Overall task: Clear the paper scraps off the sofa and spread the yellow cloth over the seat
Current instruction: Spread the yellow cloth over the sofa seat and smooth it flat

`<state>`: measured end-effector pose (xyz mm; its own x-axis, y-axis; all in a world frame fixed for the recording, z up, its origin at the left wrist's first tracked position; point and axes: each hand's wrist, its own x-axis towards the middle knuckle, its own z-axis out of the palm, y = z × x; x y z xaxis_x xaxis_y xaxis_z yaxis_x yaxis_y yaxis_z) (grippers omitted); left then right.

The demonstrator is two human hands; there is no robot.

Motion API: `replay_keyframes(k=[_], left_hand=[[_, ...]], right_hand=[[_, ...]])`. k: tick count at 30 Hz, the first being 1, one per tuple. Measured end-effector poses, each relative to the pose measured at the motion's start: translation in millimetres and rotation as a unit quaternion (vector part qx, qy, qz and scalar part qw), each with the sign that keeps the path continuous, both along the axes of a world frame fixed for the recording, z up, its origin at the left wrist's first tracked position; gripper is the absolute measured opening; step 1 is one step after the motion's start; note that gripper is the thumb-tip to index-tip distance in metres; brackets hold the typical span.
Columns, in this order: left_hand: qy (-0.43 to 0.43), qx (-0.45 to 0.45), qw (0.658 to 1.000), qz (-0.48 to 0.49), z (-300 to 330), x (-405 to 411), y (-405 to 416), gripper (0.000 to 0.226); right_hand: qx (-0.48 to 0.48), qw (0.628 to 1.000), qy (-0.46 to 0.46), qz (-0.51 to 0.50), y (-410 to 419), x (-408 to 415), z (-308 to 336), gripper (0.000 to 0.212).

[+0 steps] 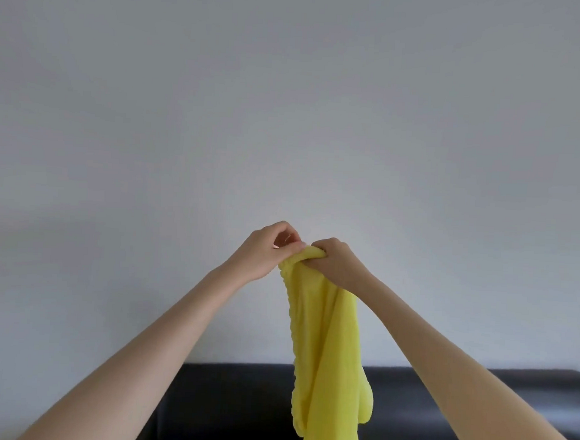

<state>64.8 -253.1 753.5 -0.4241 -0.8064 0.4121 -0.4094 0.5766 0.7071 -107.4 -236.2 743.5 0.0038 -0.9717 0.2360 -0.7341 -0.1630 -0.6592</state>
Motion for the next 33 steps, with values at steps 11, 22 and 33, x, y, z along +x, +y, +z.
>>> replay_keyframes(k=[11, 22, 33], left_hand=[[-0.13, -0.029, 0.991, 0.029, -37, -11, 12, 0.012], [0.062, -0.133, 0.978, 0.147, -79, -15, 66, 0.01], [0.137, -0.167, 0.944, 0.25, -82, 27, 136, 0.014]], right_hand=[[0.039, 0.996, -0.067, 0.053, 19, -11, -50, 0.038], [0.267, 0.914, -0.244, 0.186, 75, -23, -147, 0.046], [0.34, 0.924, 0.169, 0.03, 179, -33, -253, 0.046]])
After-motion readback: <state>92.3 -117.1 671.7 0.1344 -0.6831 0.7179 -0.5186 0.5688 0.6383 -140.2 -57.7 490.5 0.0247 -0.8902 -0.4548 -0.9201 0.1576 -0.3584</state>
